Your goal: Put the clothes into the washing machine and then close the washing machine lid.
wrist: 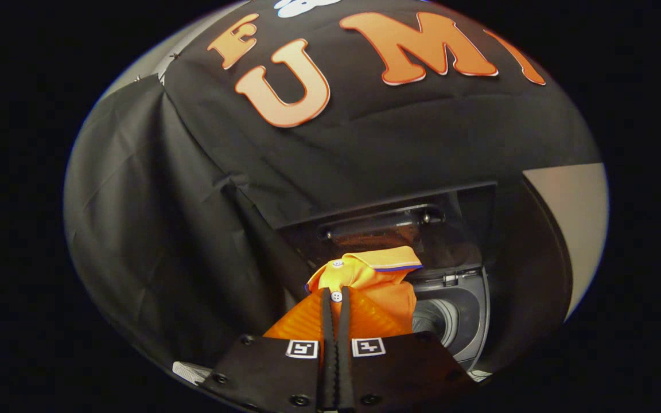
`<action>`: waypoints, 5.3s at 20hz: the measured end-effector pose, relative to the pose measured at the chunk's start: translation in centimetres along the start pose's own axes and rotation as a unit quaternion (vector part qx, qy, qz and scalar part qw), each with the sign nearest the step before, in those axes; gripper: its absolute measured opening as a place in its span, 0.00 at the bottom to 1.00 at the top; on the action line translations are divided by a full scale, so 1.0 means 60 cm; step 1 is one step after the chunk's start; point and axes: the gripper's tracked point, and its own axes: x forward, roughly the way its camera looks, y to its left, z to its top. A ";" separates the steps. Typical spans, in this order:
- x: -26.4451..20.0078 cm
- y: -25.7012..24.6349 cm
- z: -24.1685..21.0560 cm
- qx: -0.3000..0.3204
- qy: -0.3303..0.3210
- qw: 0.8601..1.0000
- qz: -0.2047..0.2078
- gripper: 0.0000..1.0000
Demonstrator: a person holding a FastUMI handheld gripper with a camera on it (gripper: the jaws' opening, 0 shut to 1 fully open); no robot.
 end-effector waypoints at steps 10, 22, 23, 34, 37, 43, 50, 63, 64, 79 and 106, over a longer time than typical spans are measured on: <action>0.169 -0.085 -0.112 0.044 0.057 0.996 -0.050 0.08; 0.264 -0.179 -0.250 0.053 0.130 0.984 -0.112 0.08; 0.269 -0.186 -0.259 0.051 0.137 0.982 -0.119 0.08; 0.288 -0.224 -0.311 0.047 0.160 0.973 -0.157 0.08; 0.286 -0.223 -0.311 0.046 0.161 0.973 -0.160 0.08; 0.280 -0.233 -0.313 0.056 0.158 0.971 -0.171 0.16; 0.257 -0.235 -0.312 0.047 0.153 0.971 -0.178 0.88; 0.186 -0.188 -0.224 -0.002 0.084 0.982 -0.169 0.99; 0.174 -0.182 -0.211 -0.003 0.077 0.983 -0.167 0.99; 0.063 -0.089 0.041 -0.055 -0.076 0.985 -0.142 0.98; 0.137 -0.077 0.214 -0.100 -0.120 0.973 -0.169 1.00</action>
